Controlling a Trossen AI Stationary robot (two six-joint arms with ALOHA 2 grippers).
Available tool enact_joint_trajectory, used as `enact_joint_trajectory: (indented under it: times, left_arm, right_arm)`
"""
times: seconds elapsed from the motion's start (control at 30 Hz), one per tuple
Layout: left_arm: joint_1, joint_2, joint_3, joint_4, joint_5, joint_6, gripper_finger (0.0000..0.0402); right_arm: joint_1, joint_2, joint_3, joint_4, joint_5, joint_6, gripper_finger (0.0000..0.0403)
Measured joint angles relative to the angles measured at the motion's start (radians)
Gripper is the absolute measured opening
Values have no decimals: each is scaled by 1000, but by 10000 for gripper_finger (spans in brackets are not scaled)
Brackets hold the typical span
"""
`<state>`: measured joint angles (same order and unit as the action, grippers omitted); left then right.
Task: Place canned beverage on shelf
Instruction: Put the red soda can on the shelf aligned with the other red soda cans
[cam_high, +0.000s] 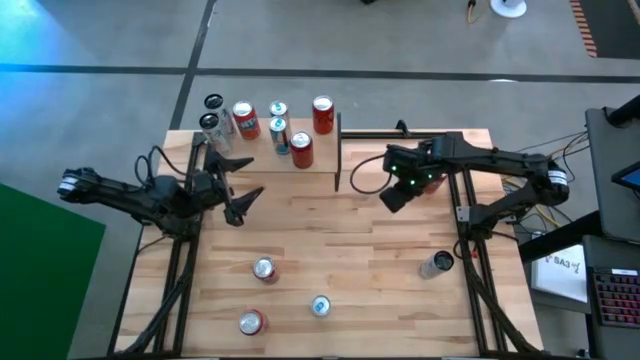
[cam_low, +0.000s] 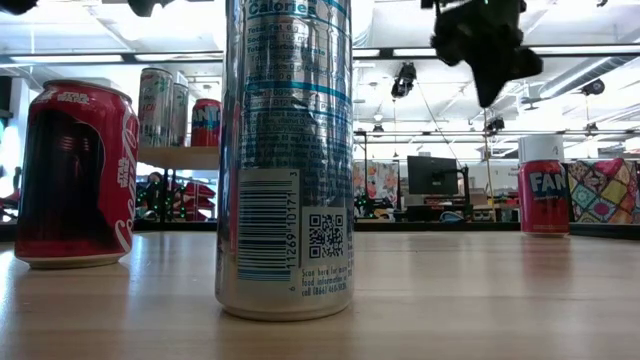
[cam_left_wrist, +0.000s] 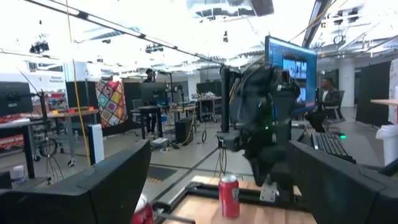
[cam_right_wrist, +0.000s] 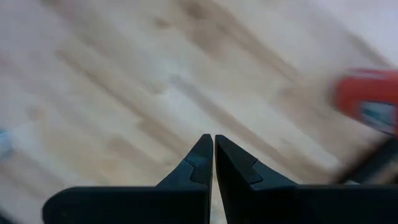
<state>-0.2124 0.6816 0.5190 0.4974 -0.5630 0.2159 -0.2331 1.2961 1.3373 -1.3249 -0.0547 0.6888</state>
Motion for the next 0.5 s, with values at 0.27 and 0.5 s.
enact_joint_trajectory:
  times: [0.27, 0.5]
  left_arm:
    - [0, 15, 52, -14, 31, 30, 359]
    - [0, 24, 58, -22, 31, 34, 359]
  right_arm:
    - [-167, 0, 0, -132, 149, -32, 9]
    - [-371, 32, 0, -175, 245, -136, 9]
